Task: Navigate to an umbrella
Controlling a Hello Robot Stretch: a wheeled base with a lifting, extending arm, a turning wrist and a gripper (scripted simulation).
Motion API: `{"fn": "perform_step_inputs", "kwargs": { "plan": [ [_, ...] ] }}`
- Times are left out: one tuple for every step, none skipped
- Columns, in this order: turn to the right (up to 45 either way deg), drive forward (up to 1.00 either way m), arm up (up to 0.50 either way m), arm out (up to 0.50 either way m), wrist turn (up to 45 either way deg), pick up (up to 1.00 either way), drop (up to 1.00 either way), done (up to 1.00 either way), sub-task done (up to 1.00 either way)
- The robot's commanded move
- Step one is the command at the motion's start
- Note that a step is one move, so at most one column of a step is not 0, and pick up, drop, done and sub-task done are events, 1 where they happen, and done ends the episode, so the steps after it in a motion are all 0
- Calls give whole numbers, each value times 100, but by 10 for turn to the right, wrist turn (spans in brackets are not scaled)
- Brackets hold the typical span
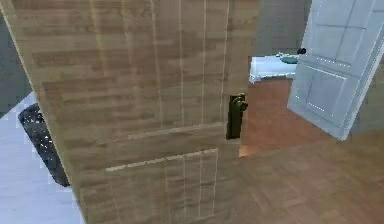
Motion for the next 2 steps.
{"fn": "perform_step_inputs", "kwargs": {
  "plan": [
    [450,0,0,0,0,0,0,0,0],
    [-450,0,0,0,0,0,0,0,0]
  ]
}}
